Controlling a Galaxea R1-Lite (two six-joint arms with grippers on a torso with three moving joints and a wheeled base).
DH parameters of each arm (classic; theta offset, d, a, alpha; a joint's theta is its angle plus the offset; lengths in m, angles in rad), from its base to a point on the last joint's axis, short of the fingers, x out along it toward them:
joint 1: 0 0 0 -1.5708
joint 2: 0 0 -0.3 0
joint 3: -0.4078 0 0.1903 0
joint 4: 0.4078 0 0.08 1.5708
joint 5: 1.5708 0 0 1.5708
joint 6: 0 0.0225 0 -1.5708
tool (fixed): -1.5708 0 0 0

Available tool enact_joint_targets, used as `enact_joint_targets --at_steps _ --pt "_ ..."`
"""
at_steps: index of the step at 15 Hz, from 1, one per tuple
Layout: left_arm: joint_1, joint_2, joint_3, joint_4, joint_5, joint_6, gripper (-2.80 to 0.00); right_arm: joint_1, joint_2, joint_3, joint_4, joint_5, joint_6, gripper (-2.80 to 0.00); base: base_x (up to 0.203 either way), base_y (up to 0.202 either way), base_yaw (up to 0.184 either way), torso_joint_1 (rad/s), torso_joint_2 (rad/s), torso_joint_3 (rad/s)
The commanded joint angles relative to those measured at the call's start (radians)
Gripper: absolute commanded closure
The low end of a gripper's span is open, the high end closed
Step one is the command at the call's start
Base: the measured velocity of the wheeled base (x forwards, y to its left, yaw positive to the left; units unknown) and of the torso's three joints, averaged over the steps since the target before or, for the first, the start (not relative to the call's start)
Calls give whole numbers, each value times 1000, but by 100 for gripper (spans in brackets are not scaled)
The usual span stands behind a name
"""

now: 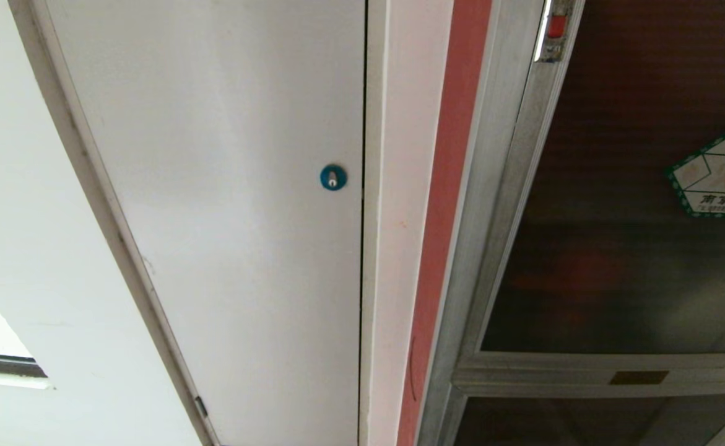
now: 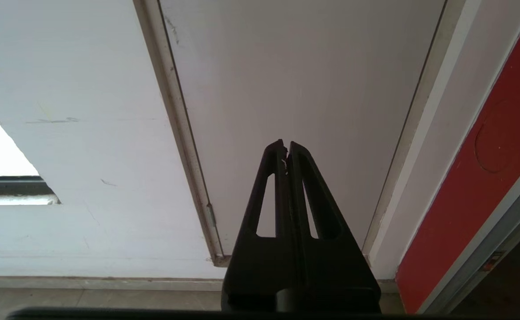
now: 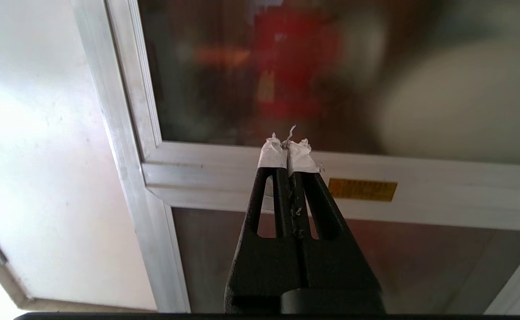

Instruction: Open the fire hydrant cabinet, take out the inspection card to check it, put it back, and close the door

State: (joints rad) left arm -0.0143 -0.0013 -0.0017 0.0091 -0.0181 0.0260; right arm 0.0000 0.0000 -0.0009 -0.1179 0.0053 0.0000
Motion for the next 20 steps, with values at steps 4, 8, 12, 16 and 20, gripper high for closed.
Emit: enact_joint_targets --at_steps 4,8,12,16,20 --pt "0 0 0 0 0 0 0 0 0 5 108 -7 17 0 0 0 0 0 0 0" --pt "0 0 0 0 0 0 0 0 1 5 106 -9 38 0 0 0 0 0 0 0" --pt "0 0 0 0 0 0 0 0 2 5 104 -10 49 0 0 0 0 0 0 0" --pt "-1 0 0 0 0 0 0 0 2 5 104 -10 49 0 0 0 0 0 0 0" --pt "-1 0 0 0 0 0 0 0 0 5 104 -10 49 0 0 0 0 0 0 0"
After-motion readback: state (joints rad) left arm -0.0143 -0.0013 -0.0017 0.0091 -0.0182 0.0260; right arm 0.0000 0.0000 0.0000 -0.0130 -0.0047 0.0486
